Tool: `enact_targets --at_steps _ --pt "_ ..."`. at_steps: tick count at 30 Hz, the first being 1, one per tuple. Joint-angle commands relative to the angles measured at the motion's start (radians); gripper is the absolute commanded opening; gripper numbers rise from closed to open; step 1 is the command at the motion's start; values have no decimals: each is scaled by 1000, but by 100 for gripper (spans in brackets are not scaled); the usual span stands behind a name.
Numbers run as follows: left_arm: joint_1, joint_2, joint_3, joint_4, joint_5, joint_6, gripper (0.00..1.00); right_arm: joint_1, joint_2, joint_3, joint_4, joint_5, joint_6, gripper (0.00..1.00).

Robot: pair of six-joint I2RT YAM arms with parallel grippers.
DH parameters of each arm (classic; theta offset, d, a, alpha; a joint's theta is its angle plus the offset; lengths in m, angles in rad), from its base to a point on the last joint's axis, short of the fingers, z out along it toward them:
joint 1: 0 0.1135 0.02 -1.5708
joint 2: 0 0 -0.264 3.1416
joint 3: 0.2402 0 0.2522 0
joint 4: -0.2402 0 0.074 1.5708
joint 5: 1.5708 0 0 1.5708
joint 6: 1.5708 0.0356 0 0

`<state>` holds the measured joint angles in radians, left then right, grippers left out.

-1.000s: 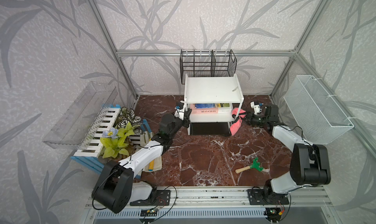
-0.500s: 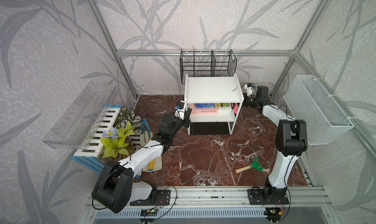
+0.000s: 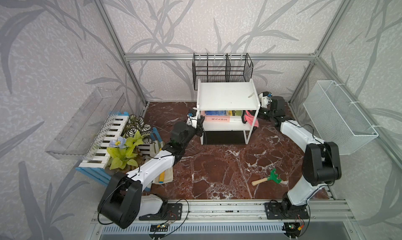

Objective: Wipe the bookshelf clean with a cloth
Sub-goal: Hold the shelf at the center of the board.

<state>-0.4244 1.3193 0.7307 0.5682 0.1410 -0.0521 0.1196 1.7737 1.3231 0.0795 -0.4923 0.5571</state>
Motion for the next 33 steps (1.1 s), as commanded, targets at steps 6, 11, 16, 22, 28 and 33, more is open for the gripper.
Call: enact_targets --at_steps 6,11,16,22,28,33 --pt "16 84 67 -43 -72 -167 0 -28 134 194 85 -18 -68 0" --pt "16 104 84 -56 -61 -174 0 -54 94 258 297 -137 -38 0" --pt "15 107 93 -66 -61 -183 0 -67 60 317 367 -124 -6 0" --pt "15 113 87 -65 -66 -189 0 -67 78 74 457 110 25 0" --pt "15 120 95 -80 -71 -183 0 -114 166 -37 558 24 121 0" --pt "14 117 97 -76 -74 -188 0 -134 99 287 388 -149 128 0"
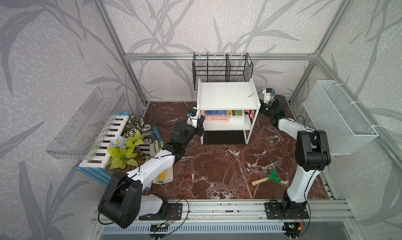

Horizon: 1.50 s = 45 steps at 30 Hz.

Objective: Wipe the bookshelf clean with a cloth
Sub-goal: Hold the shelf at the center of the board.

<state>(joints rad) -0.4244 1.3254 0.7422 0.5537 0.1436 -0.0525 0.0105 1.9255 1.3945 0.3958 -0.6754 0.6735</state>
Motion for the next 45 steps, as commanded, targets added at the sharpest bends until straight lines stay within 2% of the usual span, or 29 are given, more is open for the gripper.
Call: enact_targets --at_steps 1,3,4,8,10,13,16,18,20,22,24,28,30,33,35,39,42,43,45 --pt "14 111 86 -61 -81 -190 0 -25 -70 261 3 10 -14 0" --pt "13 109 86 -60 -88 -197 0 -32 -116 300 -121 -27 -51 0" --pt "13 108 86 -60 -90 -199 0 -36 -148 265 -136 -61 -52 0" --pt "9 110 89 -67 -121 -214 0 -45 -278 -32 -37 -232 54 0" --pt "6 117 106 -95 -146 -224 0 -50 -330 -200 -27 -271 83 0" --pt "-2 125 123 -121 -174 -237 0 -60 -396 -361 -47 -272 87 0" --pt "-14 131 127 -121 -185 -245 0 -69 -427 -390 -100 -266 122 0" --pt "-24 137 128 -118 -191 -245 0 -69 -422 -363 -103 -335 144 0" --pt "-29 141 129 -116 -200 -244 0 -69 -415 -339 -18 -413 238 0" --pt "-32 143 134 -118 -207 -244 0 -69 -426 -302 46 -457 314 0" --pt "-34 141 139 -125 -221 -244 0 -67 -452 -256 24 -486 339 0" --pt "-35 134 141 -136 -251 -250 0 -59 -520 -339 -176 -434 183 0" --pt "-36 129 135 -130 -263 -254 0 -51 -519 -427 -174 -414 156 0" --pt "-37 130 134 -123 -263 -260 0 -57 -467 -537 -91 -446 176 0" --pt "-37 135 143 -132 -260 -261 0 -66 -493 -543 -102 -393 150 0" --pt "-37 133 149 -144 -257 -265 0 -18 -684 -428 -272 -199 -107 0" --pt "-40 125 139 -128 -251 -257 0 85 -864 -457 -257 106 -318 0" --pt "-40 124 137 -126 -252 -254 0 113 -914 -482 -236 214 -353 0" --pt "-43 126 141 -132 -263 -251 0 129 -972 -518 -149 311 -361 0"
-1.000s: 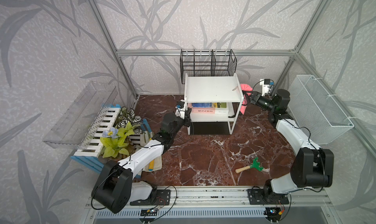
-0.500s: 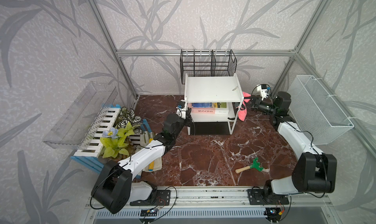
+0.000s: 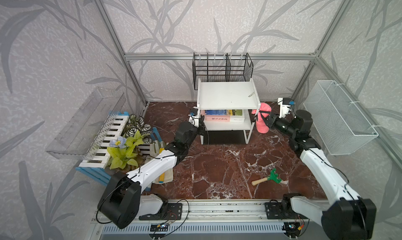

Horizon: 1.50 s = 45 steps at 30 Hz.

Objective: Wipe the bookshelf clean with a cloth
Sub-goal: Hold the shelf at the center of the board.

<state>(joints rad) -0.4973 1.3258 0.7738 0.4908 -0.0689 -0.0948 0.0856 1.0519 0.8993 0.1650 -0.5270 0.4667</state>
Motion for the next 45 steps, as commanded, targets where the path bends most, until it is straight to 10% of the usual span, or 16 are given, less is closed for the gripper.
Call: enact_targets --at_steps 1,15,39,45 --pt "29 125 111 -69 -57 -206 0 55 -107 -25 112 182 -145 0" --pt "27 124 113 -76 -58 -178 0 27 147 131 195 58 30 0" --pt "28 151 135 -87 -50 -172 0 52 1126 1616 -968 -147 -236 0" --pt "28 150 137 -100 -75 -183 0 174 748 1114 -932 -20 -427 0"
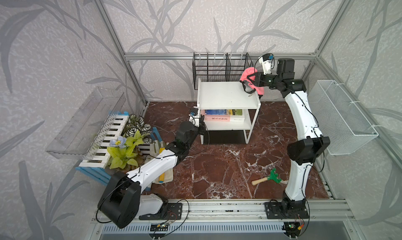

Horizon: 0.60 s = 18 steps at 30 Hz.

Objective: Wipe the bookshelf clean with a cloth
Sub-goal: Hold the shelf at the center of the board.

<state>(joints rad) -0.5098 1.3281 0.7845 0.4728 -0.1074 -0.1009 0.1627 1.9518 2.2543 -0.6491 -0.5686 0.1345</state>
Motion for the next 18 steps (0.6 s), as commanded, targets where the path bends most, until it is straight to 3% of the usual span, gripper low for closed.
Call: enact_targets --at_steps 1,3,7,11,16,18 --pt "40 149 129 -86 -41 -179 0 106 -248 -358 -32 52 -80 0" --pt "40 149 131 -94 -47 -176 0 106 -405 -586 134 114 -33 0" --pt "39 157 147 -117 -51 -165 0 104 -524 -771 296 201 5 0" --pt "39 152 146 -122 -69 -162 0 75 -375 -704 404 186 109 0" --pt "39 145 139 -136 -73 -165 0 -33 -140 -570 717 -51 595 0" --pt "39 144 136 -137 -73 -169 0 -40 -111 -563 803 -87 700 0"
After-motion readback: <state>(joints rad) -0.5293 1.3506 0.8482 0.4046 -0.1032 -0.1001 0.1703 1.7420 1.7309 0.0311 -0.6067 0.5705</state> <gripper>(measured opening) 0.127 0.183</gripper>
